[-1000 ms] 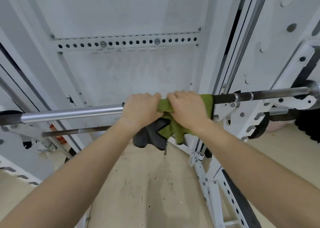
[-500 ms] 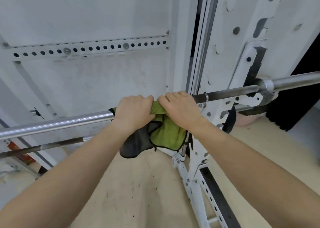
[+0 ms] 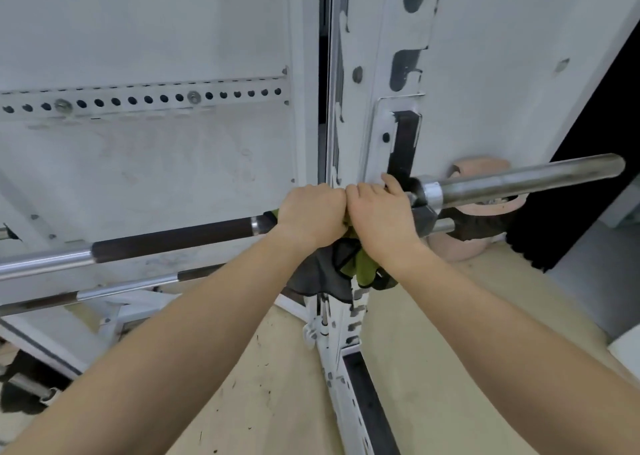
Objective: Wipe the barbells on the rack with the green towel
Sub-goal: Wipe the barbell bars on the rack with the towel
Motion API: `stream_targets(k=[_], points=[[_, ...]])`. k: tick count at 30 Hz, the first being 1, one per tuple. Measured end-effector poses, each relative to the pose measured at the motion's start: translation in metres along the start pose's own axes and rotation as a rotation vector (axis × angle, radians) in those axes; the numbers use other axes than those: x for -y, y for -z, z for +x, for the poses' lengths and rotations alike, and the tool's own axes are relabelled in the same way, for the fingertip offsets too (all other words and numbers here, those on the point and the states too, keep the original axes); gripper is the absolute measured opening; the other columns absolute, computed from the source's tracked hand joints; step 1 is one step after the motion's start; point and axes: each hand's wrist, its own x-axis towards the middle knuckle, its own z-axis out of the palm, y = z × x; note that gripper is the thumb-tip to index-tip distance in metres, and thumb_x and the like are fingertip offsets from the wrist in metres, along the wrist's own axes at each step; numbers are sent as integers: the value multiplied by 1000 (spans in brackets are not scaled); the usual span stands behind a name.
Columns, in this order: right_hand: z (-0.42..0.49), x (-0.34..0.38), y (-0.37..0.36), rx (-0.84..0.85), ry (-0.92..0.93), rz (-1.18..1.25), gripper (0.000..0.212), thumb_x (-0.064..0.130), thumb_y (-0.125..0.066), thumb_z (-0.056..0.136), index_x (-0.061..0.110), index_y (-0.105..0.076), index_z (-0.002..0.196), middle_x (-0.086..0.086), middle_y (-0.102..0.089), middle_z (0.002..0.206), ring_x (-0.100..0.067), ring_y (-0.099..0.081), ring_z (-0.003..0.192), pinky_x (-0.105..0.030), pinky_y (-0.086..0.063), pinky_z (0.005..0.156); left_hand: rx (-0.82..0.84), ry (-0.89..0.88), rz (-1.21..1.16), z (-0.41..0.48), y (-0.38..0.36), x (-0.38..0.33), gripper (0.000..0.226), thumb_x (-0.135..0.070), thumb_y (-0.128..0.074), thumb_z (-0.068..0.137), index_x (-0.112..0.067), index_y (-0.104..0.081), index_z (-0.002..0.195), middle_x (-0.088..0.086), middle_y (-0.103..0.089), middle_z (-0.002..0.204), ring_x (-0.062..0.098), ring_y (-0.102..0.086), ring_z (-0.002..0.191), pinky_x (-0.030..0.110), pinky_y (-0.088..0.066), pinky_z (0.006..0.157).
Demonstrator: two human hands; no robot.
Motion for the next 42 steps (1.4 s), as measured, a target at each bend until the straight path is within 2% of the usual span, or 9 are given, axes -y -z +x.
stream_targets(k=[4,9,16,20,28,32,36,39,42], points=[[0,5,5,145,0,67,22,2,-69,73,11,-60,91,-9,-66,82,-32,-65,79,-43,-47,87,10,-2,21,-13,2,14,25,-42,-53,91,-19,-53,101,-4,-34,65,25,-46,62,33,-33,54],[18,72,19,80,117,186,29,2,-72,69,10,-60,95,-7,-65,81,-30,-64,74,-37,-38,66,12,114,146,-66,-1,70,28,-46,-53,90,-20,-51,100,-3,-36,64,28,-46,60,31,-32,54],[37,153,29,6,205,257,30,2,-71,71,12,-60,97,-4,-64,79,-26,-63,70,-35,-33,63,77,214,165,-124,2,140,35,-50,-56,88,-21,-54,107,3,-63,84,31,-65,78,31,-38,57],[29,113,17,-23,253,198,30,3,-69,72,11,-60,99,-5,-62,76,-28,-63,67,-37,-44,65,147,180,51,-101,8,122,31,-49,-55,88,-21,-54,101,0,-50,80,29,-55,73,33,-37,61],[6,4,18,195,61,39,26,2,-65,78,13,-57,100,-5,-67,88,-30,-67,83,-39,-46,79,64,3,-59,-25,7,27,25,-42,-53,92,-18,-46,93,3,-58,84,23,-47,65,34,-36,57],[-8,-19,19,137,69,95,19,9,-69,80,17,-63,96,0,-69,87,-24,-68,80,-34,-49,82,12,-51,-120,-11,4,8,36,-47,-55,95,-15,-50,109,4,-63,94,24,-49,69,35,-38,58],[-29,-34,26,11,-13,291,24,12,-69,83,21,-73,106,0,-75,100,-26,-71,85,-35,-55,69,-97,-90,-286,-25,2,12,35,-46,-51,99,-32,-55,131,-2,-68,104,26,-64,89,39,-51,66],[-38,-38,42,-38,-210,594,25,13,-68,86,25,-75,107,4,-77,96,-23,-70,84,-35,-55,66,-255,-20,-402,-33,7,3,27,-24,-54,97,-32,-68,118,-2,-74,92,28,-67,81,42,-54,65],[-44,-43,53,-30,-420,898,24,13,-64,88,29,-72,103,11,-74,88,-12,-66,81,-31,-52,69,-341,43,-555,-25,22,-16,20,-21,-55,94,-27,-70,105,-3,-72,82,24,-64,75,38,-50,63]])
